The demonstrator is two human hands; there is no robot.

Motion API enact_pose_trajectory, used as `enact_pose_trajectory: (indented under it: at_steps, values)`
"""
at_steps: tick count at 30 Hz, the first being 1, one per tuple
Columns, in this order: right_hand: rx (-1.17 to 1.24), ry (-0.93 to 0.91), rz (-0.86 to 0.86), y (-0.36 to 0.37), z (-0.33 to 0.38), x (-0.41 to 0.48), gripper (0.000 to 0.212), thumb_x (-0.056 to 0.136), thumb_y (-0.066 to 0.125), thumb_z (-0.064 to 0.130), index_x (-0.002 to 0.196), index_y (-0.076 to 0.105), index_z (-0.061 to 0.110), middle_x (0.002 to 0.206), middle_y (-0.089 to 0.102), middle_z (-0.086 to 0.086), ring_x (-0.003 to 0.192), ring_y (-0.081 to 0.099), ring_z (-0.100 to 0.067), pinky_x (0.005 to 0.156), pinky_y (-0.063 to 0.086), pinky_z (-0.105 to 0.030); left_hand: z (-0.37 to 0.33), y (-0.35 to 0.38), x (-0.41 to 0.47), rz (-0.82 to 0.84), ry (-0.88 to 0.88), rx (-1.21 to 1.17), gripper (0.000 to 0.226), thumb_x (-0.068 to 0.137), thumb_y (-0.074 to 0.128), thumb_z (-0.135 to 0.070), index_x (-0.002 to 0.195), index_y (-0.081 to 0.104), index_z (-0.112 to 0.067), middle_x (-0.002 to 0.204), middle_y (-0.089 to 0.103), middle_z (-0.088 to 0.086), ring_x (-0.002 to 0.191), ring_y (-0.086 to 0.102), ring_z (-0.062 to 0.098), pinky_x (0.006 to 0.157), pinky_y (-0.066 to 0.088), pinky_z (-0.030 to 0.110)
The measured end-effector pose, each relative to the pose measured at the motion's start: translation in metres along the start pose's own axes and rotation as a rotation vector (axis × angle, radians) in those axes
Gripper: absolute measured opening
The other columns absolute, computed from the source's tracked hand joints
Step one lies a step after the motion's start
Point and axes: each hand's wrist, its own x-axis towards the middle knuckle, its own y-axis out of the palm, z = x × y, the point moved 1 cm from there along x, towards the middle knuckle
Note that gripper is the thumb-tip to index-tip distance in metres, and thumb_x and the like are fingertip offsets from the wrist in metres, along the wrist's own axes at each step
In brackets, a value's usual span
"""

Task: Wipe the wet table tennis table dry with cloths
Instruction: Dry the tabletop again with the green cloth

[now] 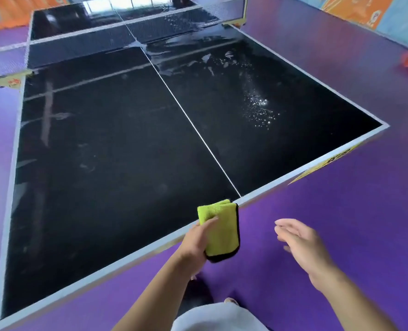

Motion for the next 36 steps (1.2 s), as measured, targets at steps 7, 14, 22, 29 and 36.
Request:
enact_pose_trajectory:
  at_steps: [7, 14, 22, 29, 36]
  values:
    - [-0.189, 0.0, 0.078, -0.025, -0.015, 0.07, 0.02, 0.092, 0.064, 0.024, 0.111, 0.069, 0.026, 0.118, 0.065, 0.008, 0.111, 0.059, -0.01, 0.096, 0.046, -0.03, -0.069, -0.002, 0.082, -0.571, 0.376, 0.474, 0.032, 0.101, 0.046, -0.045, 0.094, 0.065, -0.02, 0.081, 0.062, 0.0, 0.077, 0.059, 0.025, 0.075, 0.053, 0.041]
    - [-0.492, -0.112, 0.008, -0.064, 0.025, 0.201, 0.028, 0.095, 0.06, 0.024, 0.122, 0.063, 0.022, 0.137, 0.045, -0.001, 0.111, 0.056, -0.021, 0.097, 0.048, -0.038, -0.016, 0.022, 0.197, -0.544, 0.464, 1.426, 0.025, 0.086, 0.067, -0.027, 0.11, 0.071, -0.022, 0.111, 0.07, -0.002, 0.111, 0.061, 0.029, 0.077, 0.056, 0.038]
    - [-0.841, -0.15, 0.106, -0.116, 0.068, 0.32, 0.038, 0.099, 0.053, 0.035, 0.136, 0.052, 0.025, 0.16, 0.018, 0.0, 0.107, 0.058, -0.025, 0.083, 0.047, -0.037, -0.002, 0.02, 0.224, -0.582, 0.472, 1.384, 0.065, 0.083, 0.051, -0.05, 0.142, 0.056, -0.024, 0.149, 0.048, 0.005, 0.147, 0.031, 0.035, 0.12, 0.024, 0.048]
    - [-1.25, -0.317, 0.096, -0.155, 0.057, 0.367, 0.057, 0.101, 0.041, 0.047, 0.154, 0.028, 0.029, 0.168, 0.003, -0.001, 0.154, 0.0, -0.021, 0.12, 0.007, -0.052, 0.004, 0.094, 0.245, -0.806, 0.132, 1.192, 0.071, 0.095, 0.011, -0.054, 0.162, 0.004, -0.028, 0.169, -0.007, -0.003, 0.154, -0.017, 0.019, 0.125, -0.012, 0.039]
    - [-1.334, -0.272, 0.173, -0.219, 0.043, 0.442, 0.07, 0.101, 0.035, 0.053, 0.158, 0.002, 0.032, 0.167, -0.012, -0.001, 0.153, -0.011, -0.023, 0.121, 0.009, -0.055, 0.017, 0.181, 0.27, -0.892, 0.029, 1.077, 0.071, 0.093, 0.003, -0.056, 0.158, -0.014, -0.032, 0.163, -0.025, -0.01, 0.15, -0.028, 0.014, 0.122, -0.018, 0.037]
